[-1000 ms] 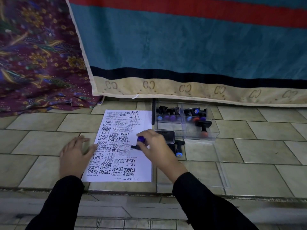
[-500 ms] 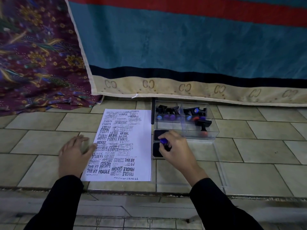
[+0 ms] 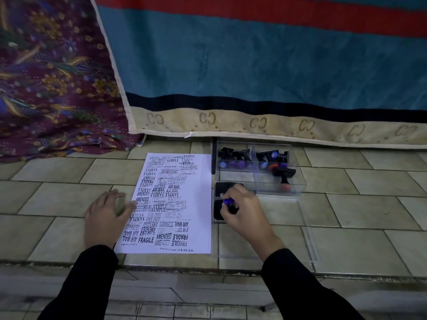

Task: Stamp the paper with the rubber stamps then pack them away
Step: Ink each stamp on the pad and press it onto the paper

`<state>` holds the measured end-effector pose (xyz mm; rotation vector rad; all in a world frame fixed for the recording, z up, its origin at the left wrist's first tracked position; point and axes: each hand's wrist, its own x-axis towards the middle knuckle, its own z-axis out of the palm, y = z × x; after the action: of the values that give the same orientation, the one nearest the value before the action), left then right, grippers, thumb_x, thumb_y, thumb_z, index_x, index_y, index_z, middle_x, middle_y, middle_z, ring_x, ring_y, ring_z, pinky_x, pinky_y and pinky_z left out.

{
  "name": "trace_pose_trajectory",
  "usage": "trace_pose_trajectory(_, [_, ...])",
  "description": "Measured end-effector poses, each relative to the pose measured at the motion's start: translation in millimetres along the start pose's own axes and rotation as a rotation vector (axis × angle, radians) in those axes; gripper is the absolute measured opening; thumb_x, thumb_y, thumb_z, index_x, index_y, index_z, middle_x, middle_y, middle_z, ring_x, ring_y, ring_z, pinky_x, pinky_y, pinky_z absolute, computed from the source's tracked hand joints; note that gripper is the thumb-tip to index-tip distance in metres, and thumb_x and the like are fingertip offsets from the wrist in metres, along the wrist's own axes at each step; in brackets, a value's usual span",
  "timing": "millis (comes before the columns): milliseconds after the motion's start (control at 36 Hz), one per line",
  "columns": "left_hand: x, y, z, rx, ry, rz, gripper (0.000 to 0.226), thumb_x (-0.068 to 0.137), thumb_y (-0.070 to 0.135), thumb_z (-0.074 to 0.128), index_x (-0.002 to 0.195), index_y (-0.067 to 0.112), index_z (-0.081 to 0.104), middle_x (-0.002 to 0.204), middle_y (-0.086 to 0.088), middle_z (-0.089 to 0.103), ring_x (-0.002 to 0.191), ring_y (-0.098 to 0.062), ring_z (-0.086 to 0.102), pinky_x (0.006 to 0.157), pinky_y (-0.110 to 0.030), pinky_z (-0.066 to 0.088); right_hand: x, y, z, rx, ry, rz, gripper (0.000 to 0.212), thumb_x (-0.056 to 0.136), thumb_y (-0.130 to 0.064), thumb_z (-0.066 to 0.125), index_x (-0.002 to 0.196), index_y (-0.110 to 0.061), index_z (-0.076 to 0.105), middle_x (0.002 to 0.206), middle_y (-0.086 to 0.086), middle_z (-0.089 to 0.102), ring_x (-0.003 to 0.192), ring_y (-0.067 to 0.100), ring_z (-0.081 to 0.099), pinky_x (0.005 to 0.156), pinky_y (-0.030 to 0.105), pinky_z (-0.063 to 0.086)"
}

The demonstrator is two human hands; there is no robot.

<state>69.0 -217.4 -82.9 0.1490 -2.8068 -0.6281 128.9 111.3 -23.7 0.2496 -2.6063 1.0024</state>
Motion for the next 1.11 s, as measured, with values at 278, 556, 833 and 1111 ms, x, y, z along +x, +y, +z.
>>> trace_pose_trajectory(278, [1, -3, 3, -0.004, 0.015, -0.009, 0.039, 0.085, 0.041, 0.072, 0.113, 0.015, 0.066, 0.131, -0.009, 0.059, 0.121, -0.032, 0.052, 0.108, -0.049, 0.036, 2, -27, 10, 0.15, -0.056, -0.09, 0.018, 0.086, -0.013, 0.064, 0.103, -0.01, 0.066, 0.089, -0.007, 0.054, 0.067, 0.0, 0.052, 0.068, 0.006, 0.043])
trace_pose_trajectory(556, [3, -8, 6, -0.004, 0.005, -0.014, 0.038, 0.085, 0.045, 0.07, 0.115, 0.021, 0.064, 0.133, -0.004, 0.057, 0.124, -0.03, 0.049, 0.107, -0.046, 0.032, 22, -41, 40, 0.062, -0.272, -0.155, 0.025, 0.092, -0.016, 0.058, 0.115, -0.007, 0.062, 0.103, 0.008, 0.059, 0.085, 0.022, 0.06, 0.081, 0.036, 0.051])
trace_pose_trajectory(833, [4, -11, 8, 0.005, 0.009, -0.029, 0.04, 0.085, 0.05, 0.067, 0.116, 0.024, 0.063, 0.135, -0.001, 0.055, 0.125, -0.029, 0.047, 0.107, -0.045, 0.029, 27, -47, 44, 0.028, -0.303, -0.178, 0.026, 0.093, -0.018, 0.057, 0.117, -0.009, 0.062, 0.105, 0.007, 0.058, 0.087, 0.022, 0.06, 0.082, 0.038, 0.052])
trace_pose_trajectory(1111, [4, -10, 8, 0.012, 0.015, -0.023, 0.041, 0.085, 0.049, 0.068, 0.115, 0.022, 0.064, 0.134, -0.001, 0.056, 0.123, -0.029, 0.049, 0.107, -0.045, 0.031, 28, -49, 47, -0.021, -0.334, -0.187, 0.027, 0.094, -0.021, 0.055, 0.118, -0.012, 0.061, 0.106, 0.004, 0.056, 0.087, 0.021, 0.059, 0.079, 0.038, 0.052])
